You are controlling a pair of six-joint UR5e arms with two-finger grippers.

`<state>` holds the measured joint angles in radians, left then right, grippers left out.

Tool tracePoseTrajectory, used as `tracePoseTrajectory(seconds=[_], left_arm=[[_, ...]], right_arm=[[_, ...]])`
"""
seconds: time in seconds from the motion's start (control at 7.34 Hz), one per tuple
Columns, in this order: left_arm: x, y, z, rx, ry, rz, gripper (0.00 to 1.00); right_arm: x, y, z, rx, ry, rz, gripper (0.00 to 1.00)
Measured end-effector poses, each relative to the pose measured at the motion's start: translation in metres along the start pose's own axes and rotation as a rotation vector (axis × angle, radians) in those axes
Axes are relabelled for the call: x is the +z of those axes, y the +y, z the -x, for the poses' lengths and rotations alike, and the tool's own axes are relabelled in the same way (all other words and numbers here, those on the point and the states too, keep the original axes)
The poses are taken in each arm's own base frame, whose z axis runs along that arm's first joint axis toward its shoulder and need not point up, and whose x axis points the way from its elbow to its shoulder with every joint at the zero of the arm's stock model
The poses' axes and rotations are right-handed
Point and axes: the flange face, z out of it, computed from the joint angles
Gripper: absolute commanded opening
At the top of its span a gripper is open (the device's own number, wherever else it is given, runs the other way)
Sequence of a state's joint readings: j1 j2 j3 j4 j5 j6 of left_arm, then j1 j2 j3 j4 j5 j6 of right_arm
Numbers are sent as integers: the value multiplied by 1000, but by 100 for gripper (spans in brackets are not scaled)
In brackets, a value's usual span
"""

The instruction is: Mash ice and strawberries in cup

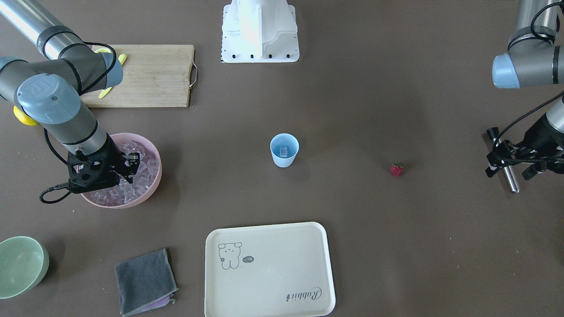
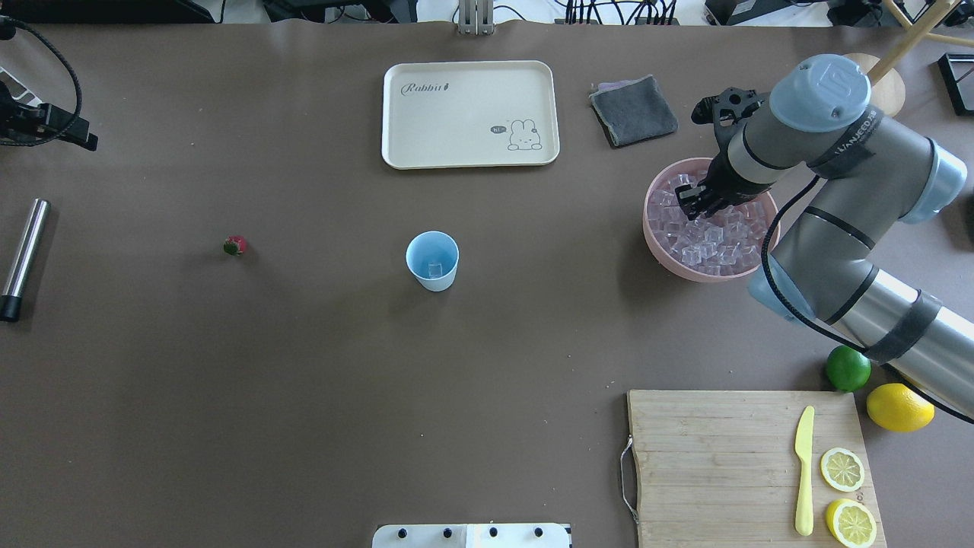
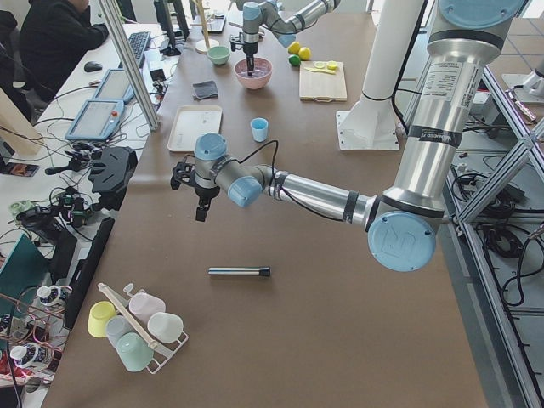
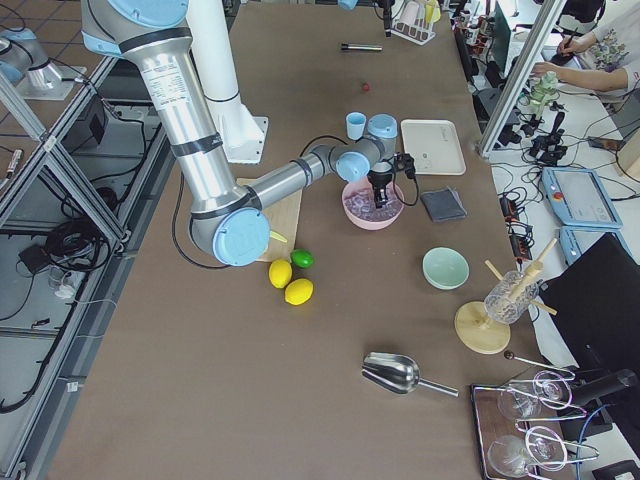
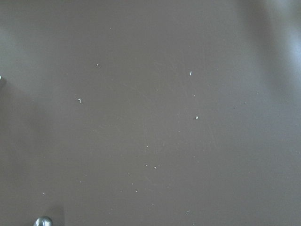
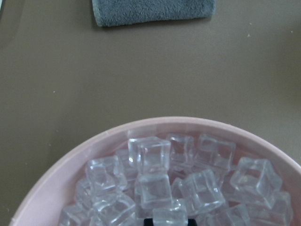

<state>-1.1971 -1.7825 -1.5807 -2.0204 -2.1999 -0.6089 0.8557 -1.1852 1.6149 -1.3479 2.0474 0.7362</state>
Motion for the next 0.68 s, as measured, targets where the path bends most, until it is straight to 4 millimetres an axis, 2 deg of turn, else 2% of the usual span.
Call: tracePoseTrajectory(seconds=[0.14,0.27,0.54,0.68], left_arm=[[0,0,0,2,1,0,98],[0,0,-1,3,1,0,98],[0,0,0,1,1,0,98],[1,0,0,1,1,1,98]], right_arm=[[-11,-2,3,1,-12,-8,0],[-32,-9,14,7,-22,-13,0],[-92,-29,68,35,-18,1,0],[-120,-33,103,64,-29,3,0]])
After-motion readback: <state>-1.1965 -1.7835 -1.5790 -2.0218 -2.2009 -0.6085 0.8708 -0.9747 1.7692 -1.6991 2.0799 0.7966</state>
